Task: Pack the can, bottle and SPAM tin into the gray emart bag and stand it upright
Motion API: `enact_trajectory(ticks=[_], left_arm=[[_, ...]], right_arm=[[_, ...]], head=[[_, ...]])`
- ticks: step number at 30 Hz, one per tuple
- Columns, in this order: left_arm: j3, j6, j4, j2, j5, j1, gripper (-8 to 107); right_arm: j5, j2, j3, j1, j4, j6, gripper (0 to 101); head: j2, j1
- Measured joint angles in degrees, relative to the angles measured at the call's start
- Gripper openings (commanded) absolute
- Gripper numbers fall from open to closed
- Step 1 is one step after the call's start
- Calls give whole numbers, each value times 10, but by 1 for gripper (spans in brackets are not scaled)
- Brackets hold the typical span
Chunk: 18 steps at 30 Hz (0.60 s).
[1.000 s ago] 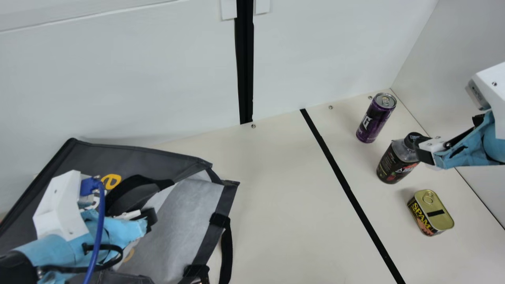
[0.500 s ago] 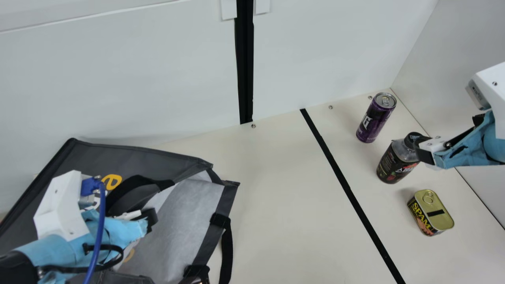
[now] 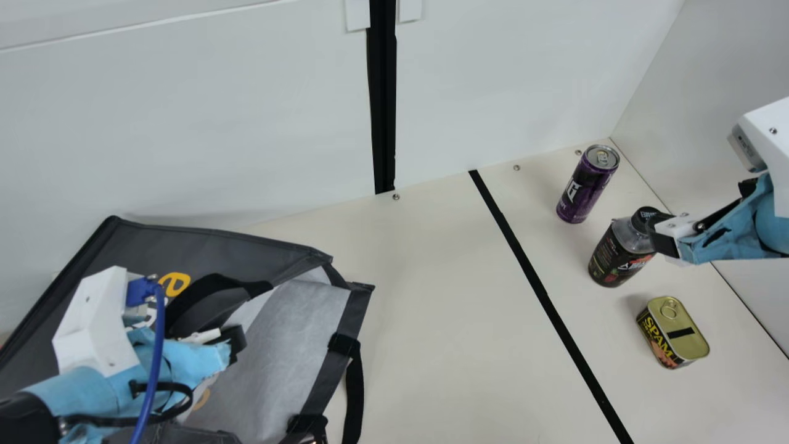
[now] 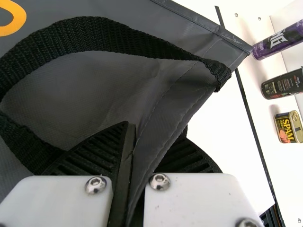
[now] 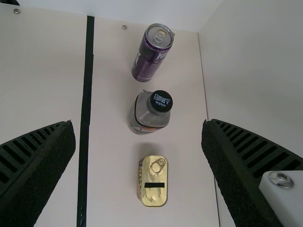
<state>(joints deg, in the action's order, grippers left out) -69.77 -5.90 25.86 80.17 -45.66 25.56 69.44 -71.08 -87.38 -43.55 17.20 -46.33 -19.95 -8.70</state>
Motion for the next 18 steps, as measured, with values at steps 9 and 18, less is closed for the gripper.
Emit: enact_trajectory(ticks=[9,18], left_arm=[[0,0,0,0,0,0,-8],[0,0,0,0,0,0,-8]], right_arm=[[-6,-7,-14,38,-35,41,95],[-20,-38,-44,74,-76,82,95]], head=[[0,0],[1,0]])
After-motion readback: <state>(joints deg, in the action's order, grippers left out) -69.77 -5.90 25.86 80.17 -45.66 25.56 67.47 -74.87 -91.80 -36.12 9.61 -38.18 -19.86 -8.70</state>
